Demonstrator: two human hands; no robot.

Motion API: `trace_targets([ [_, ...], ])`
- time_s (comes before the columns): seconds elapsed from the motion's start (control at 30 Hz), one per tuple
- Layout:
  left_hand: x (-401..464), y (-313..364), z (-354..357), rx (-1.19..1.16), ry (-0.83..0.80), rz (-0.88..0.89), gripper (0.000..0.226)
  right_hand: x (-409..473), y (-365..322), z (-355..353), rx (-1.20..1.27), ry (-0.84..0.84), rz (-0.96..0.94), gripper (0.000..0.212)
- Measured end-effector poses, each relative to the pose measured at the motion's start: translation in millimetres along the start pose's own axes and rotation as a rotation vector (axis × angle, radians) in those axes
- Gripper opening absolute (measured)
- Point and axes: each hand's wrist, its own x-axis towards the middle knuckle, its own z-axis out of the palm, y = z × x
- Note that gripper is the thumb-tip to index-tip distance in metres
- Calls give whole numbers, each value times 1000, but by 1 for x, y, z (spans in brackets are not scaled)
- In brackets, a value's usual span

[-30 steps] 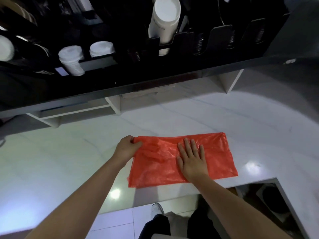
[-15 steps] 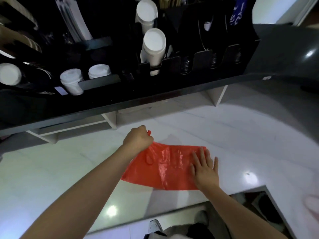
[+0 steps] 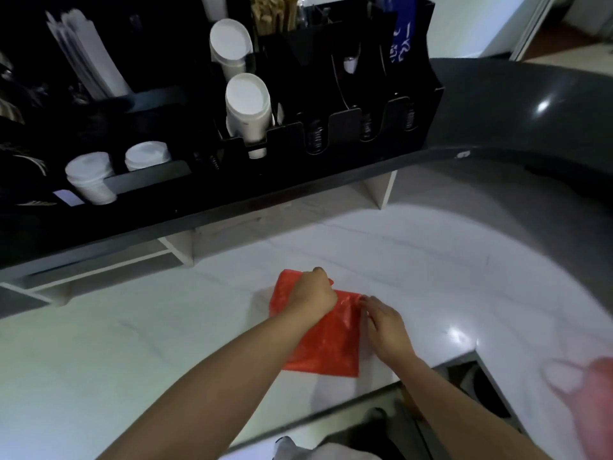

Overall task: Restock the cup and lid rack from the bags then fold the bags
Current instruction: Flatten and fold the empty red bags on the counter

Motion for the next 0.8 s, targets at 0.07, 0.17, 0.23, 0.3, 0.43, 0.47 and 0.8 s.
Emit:
trace_targets([
  [0.07, -1, 4, 18, -11, 3, 21, 28, -2, 11, -2, -125, -76, -10, 47],
  [0.17, -2, 9, 43, -7, 12, 58, 25, -5, 20, -3, -130, -156, -41, 50],
  [0.23, -1, 10, 57, -13, 21, 73, 23, -5, 22, -4, -101, -139, -39, 47],
  [0.3, 1, 11, 68, 0, 10, 78, 25, -6, 23, -5, -71, -96, -50, 43],
  [0.43, 1, 3, 83, 40, -36, 91, 30, -13, 30, -6, -111, -107, -121, 49],
  [0.47, 0, 0, 85, 50, -38, 101, 31, -14, 32, -6, -130, -118, -136, 51],
  [0.8, -29, -30, 80, 72, -51, 237, 34, -15, 8, 2, -221, -196, -338, 61],
])
